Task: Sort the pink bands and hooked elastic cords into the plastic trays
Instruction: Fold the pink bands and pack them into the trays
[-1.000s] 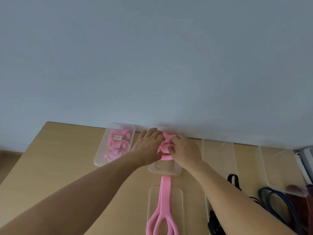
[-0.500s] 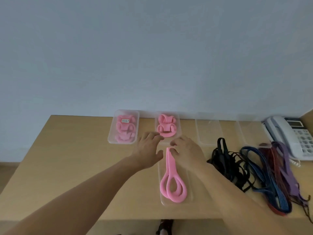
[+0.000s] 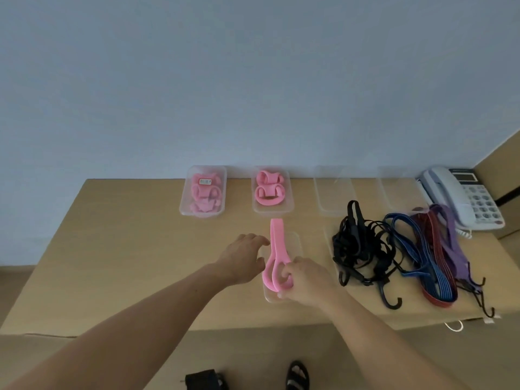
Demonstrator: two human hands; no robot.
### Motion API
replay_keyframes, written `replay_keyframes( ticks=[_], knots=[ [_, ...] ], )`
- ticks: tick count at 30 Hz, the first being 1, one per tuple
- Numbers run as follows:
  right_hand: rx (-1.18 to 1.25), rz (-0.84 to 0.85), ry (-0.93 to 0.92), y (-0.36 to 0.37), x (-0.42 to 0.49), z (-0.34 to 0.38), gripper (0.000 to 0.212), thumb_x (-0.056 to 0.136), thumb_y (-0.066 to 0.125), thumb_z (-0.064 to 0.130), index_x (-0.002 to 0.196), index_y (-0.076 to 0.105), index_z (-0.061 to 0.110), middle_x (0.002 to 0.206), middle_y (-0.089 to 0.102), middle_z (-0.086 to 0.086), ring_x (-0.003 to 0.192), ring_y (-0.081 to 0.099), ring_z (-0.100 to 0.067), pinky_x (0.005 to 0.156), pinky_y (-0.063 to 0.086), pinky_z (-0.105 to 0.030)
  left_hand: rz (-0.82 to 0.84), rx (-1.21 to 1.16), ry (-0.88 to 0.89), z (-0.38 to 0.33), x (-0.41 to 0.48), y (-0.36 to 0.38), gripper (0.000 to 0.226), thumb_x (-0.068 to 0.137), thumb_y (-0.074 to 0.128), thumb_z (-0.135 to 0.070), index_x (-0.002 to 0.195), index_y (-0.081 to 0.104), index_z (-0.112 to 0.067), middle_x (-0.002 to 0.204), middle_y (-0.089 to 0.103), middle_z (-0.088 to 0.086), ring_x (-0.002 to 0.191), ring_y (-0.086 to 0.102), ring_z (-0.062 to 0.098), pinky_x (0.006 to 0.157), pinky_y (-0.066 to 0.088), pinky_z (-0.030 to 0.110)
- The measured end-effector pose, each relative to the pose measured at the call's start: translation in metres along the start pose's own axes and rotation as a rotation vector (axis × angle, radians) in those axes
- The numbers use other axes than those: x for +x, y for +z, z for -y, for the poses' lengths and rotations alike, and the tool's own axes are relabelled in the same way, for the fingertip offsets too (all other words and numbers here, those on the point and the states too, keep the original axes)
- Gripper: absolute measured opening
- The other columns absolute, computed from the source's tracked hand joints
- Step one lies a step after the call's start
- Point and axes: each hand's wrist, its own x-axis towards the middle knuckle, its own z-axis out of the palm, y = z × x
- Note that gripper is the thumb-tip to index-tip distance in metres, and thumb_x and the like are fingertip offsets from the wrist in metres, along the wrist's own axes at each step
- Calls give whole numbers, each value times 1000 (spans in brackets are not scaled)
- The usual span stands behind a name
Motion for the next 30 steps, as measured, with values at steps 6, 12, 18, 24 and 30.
replay_keyframes(
  ticks=[6,12,18,24,30],
  knots=[
    [-50,48,-104,16,-1,-13,39,75,73,38,107,59,21,118,45,3,96,52,-18,71,41,-28,52,-31,-67,-15,-4,6,47,94,53,-23,141,46,-24,141,49,-2,131,42,19,106,38,36],
    [-95,-45,-189,-10,3,-9,15,87,56,29,80,64,20,88,63,4,79,59,-19,58,41,-28,75,-53,-48,-22,-9,-9,53,92,56,-21,143,43,-24,148,44,-4,132,44,18,108,38,35],
    [17,-320,-220,-89,9,3,22,95,50,34,92,69,23,86,64,3,80,58,-20,58,34,-30,32,-223,0,-40,-13,-41,50,92,61,-24,140,47,-22,139,55,-2,116,57,19,99,46,34],
    [336,-514,-293,-163,-6,18,19,94,60,37,108,71,29,96,69,15,85,61,-2,77,50,-25,-301,-431,24,-73,-19,-102,33,99,52,-37,98,63,-6,93,71,10,86,66,29,76,51,39],
    [647,-502,-270,-212,-24,25,14,93,63,20,95,68,33,87,73,10,87,69,-11,84,56,-35,-332,-811,87,-85,-37,-157,11,96,54,-13,94,56,-3,82,76,9,78,73,28,68,59,37]
  ],
)
